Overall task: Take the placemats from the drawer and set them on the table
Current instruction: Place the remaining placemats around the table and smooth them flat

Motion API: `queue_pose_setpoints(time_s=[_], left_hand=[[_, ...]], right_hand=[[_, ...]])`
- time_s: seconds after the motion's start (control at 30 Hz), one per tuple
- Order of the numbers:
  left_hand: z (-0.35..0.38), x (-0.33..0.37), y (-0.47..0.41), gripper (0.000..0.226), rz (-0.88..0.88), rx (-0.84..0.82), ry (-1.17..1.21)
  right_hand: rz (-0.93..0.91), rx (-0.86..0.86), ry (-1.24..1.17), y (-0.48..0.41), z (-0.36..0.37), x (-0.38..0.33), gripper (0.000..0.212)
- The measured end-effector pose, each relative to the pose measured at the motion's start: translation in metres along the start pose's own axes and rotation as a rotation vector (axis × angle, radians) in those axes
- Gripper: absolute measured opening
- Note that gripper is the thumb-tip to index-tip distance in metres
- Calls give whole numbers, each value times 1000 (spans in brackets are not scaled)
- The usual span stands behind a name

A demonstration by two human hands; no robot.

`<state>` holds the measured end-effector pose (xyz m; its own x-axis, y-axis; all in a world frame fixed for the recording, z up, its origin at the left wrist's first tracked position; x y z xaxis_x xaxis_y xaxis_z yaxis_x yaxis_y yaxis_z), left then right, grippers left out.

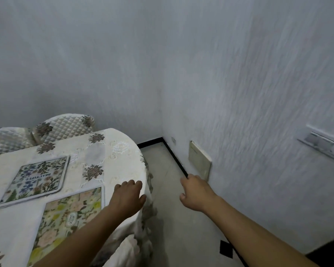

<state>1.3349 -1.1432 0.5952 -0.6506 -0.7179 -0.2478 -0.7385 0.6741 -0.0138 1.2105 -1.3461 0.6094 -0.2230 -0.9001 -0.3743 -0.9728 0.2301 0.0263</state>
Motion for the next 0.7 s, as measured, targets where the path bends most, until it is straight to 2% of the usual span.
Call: queue_pose_setpoints(time_s=[0.2,0.53,0.7], left_hand=[[-1,31,-65,40,69,-42,32],[-3,22,-229,35,69,-8,109],[5,12,-280,34,13,-69,109]], right_hand=[[-10,7,88,-51,-5,39,27],[6,-27,61,-189,-31,96,23],[-21,-89,43,-259,-32,117,25]])
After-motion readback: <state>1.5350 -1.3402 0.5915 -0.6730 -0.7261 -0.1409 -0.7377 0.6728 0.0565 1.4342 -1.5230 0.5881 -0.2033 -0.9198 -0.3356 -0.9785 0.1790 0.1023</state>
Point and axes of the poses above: each hand's wrist, its own y-axis away from the middle knuckle, its own z-axis out of the palm, x = y × z, the point moved 2 cm from there along -y, towards the middle knuckle, and after that the axes turned 14 degrees about -y, right-handed, at the moved point
